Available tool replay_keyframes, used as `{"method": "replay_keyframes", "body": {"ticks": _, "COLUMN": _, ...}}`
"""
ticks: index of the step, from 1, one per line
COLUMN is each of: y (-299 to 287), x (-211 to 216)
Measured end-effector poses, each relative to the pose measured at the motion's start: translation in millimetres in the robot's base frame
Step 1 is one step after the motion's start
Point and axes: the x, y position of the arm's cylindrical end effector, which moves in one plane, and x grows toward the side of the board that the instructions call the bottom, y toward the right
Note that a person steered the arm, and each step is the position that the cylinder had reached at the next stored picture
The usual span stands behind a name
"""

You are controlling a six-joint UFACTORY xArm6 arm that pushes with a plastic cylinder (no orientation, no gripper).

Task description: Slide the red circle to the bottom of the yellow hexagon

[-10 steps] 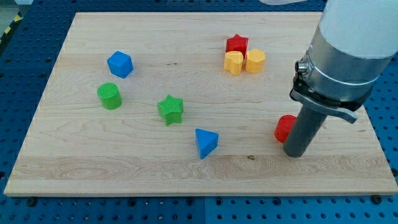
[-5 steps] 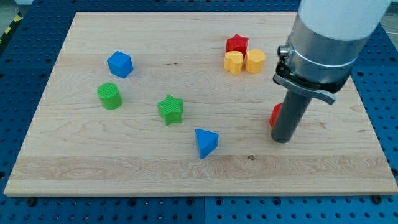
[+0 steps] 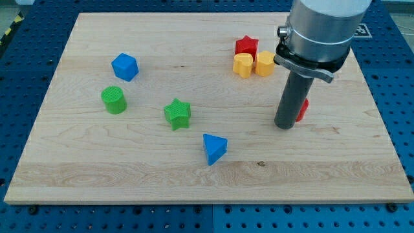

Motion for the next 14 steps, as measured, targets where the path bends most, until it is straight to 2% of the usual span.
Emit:
{"method": "replay_keyframes", "body": {"ticks": 4, "y": 0, "x": -10}}
{"method": "replay_keyframes", "body": {"ticks": 5, "y": 0, "x": -33}}
{"method": "replay_keyframes", "body": {"ticks": 6, "y": 0, "x": -35}}
{"method": "replay_keyframes", "body": {"ticks": 8, "y": 0, "x": 6}}
{"method": "replay_keyframes", "body": {"ticks": 9, "y": 19, "x": 13}}
{"method": "replay_keyframes", "body": {"ticks": 12, "y": 20, "x": -14}}
{"method": "replay_keyframes", "body": {"ticks": 14, "y": 24, "x": -10}}
